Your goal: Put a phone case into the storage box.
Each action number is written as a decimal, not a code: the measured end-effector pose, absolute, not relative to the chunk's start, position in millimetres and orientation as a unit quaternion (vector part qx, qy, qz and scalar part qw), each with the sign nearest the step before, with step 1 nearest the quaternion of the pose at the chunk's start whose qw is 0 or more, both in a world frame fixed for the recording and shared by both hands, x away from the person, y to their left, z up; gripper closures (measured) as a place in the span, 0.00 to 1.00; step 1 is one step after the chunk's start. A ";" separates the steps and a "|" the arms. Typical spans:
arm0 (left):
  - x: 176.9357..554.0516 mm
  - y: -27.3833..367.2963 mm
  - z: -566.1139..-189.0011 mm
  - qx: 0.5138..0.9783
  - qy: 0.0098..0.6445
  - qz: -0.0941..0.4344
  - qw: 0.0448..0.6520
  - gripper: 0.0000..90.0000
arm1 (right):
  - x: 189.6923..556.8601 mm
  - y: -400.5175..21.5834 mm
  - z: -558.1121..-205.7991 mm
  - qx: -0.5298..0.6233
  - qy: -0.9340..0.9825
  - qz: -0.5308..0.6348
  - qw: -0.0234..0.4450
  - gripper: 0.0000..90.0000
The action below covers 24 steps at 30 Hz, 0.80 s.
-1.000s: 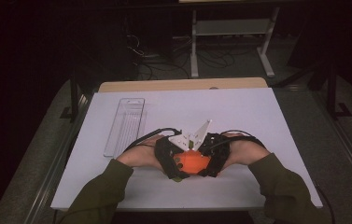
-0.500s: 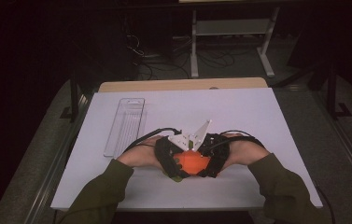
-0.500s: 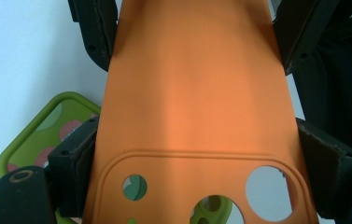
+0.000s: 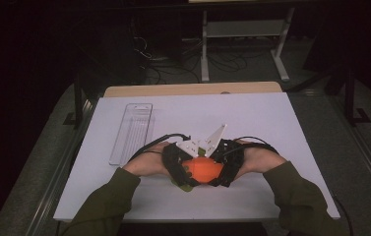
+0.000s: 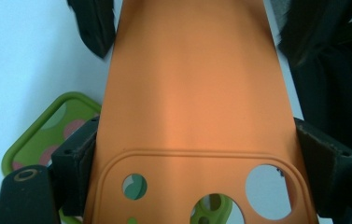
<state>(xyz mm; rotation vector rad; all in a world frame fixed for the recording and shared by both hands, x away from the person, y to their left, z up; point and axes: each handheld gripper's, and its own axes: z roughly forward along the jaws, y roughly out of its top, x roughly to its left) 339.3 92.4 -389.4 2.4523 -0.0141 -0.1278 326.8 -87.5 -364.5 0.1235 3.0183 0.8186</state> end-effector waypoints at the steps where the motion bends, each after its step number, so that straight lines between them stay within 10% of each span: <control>1: 339.3 92.4 -389.4 0.940 -0.005 -0.049 0.336 0.17 | 328.0 -88.7 -364.2 0.040 0.963 0.265 0.007 0.04; 24: 345.5 106.6 -387.0 0.935 0.150 -0.003 0.322 0.17 | 338.0 -150.5 -358.5 0.208 0.908 0.360 0.051 0.02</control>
